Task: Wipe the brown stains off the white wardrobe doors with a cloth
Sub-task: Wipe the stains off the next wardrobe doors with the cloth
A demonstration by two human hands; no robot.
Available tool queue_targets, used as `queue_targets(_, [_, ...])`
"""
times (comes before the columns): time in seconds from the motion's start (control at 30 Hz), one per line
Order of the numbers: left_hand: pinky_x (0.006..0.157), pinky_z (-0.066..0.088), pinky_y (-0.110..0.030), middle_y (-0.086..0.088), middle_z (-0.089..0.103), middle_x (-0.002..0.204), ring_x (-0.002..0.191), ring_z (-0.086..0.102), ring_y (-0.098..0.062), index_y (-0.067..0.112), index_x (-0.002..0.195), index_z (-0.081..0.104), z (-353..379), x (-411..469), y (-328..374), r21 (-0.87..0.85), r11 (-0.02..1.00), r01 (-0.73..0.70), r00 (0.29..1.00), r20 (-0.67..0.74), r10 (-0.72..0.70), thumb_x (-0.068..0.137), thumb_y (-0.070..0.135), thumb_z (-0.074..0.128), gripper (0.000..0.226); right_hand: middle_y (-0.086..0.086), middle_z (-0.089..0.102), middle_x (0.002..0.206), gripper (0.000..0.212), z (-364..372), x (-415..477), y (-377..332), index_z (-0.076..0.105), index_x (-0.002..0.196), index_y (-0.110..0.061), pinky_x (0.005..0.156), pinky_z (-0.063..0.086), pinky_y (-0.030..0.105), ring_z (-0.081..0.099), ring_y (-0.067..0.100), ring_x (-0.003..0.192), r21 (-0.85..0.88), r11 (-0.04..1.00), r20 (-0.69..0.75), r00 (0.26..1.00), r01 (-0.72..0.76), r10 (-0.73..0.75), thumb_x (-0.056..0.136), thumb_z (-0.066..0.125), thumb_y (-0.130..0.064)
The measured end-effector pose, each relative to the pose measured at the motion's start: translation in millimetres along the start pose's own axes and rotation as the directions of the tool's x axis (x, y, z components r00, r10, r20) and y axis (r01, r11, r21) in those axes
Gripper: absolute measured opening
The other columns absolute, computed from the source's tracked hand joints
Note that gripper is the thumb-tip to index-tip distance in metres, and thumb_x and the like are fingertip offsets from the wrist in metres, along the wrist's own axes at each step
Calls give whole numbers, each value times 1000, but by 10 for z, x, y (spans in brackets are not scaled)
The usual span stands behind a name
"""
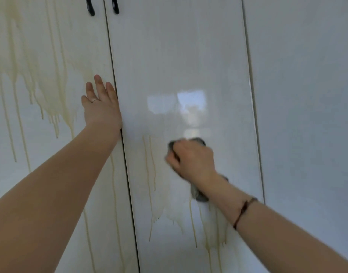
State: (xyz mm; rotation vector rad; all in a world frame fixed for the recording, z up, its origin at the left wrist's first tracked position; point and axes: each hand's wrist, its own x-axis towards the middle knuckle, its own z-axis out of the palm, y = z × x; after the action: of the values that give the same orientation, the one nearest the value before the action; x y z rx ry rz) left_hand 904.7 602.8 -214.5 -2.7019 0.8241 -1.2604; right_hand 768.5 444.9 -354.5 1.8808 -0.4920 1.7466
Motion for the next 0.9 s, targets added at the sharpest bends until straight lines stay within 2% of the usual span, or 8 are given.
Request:
queue_targets(0.17, [122, 19, -49, -35, -28, 154, 149, -5, -49, -9, 148, -26, -21, -22, -45, -4, 1000, -27, 1000, 4, 27, 90, 20, 61, 108, -3, 49, 64, 28, -129, 985, 416, 42, 66, -20, 48, 22, 25, 46, 21, 52, 15, 925, -96, 920, -380, 379, 88, 46, -37])
queue_targets(0.27, [122, 20, -50, -35, -26, 155, 149, -4, -50, -8, 149, -24, -8, -18, -59, -19, 999, -46, 999, -22, 45, 89, 20, 64, 110, -4, 50, 68, 24, -125, 782, 416, 43, 69, -22, 46, 26, 25, 48, 21, 56, 15, 882, -135, 873, -471, 469, 88, 47, -34])
queue_targets(0.37, [122, 20, -50, -35, -26, 155, 149, -4, -50, -8, 149, -24, 16, 13, -50, -15, 999, -42, 999, -30, 42, 91, 18, 61, 106, -5, 46, 63, 27, -24, 192, 26, 43, 66, -21, 42, 21, 22, 43, 17, 51, 53, 926, -111, 920, -373, 376, 88, 53, -32])
queue_targets(0.43, [122, 18, -50, -34, -27, 155, 149, -5, -50, -8, 149, -24, 19, 28, -28, -24, 999, -28, 999, -24, 27, 94, 17, 57, 101, -5, 43, 60, 28, 96, -178, -348, 44, 63, -21, 41, 17, 23, 39, 15, 49, 92, 989, -83, 989, -111, 119, 87, 56, -28])
queue_targets(0.53, [123, 13, -52, -33, -28, 155, 149, -7, -49, -7, 149, -25, 35, 14, -11, -38, 999, -19, 1000, -25, 18, 95, 18, 57, 101, -3, 47, 61, 22, 261, -170, -712, 54, 63, -19, 41, 30, 27, 45, 17, 49, 169, 954, -98, 967, 247, -234, 83, 61, -23])
queue_targets(0.6, [123, 12, -52, -32, -29, 155, 149, -8, -49, -6, 149, -25, 40, 34, -14, -47, 999, -14, 999, -34, 12, 94, 16, 57, 101, -2, 53, 62, 21, 297, 303, -748, 60, 64, -19, 46, 25, 25, 50, 20, 50, 138, 931, -86, 941, 337, -328, 82, 65, -27])
queue_targets(0.77, [123, 17, -50, -32, -28, 156, 149, -6, -49, -5, 149, -26, 54, 12, -93, -10, 999, -49, 997, -55, 48, 90, 16, 62, 108, -5, 39, 60, 25, 198, 1507, -519, 42, 65, -21, 47, 10, 22, 41, 21, 47, 26, 1000, -98, 995, 6, -4, 86, 52, -31])
queue_targets(0.9, [122, 19, -50, -32, -28, 156, 149, -5, -50, -5, 149, -26, 63, 10, -120, 23, 997, -78, 995, -54, 79, 93, 14, 59, 104, -3, 41, 61, 24, 217, 1262, -618, 45, 65, -19, 47, 7, 23, 34, 19, 48, 57, 991, -172, 977, -118, 126, 86, 54, -26])
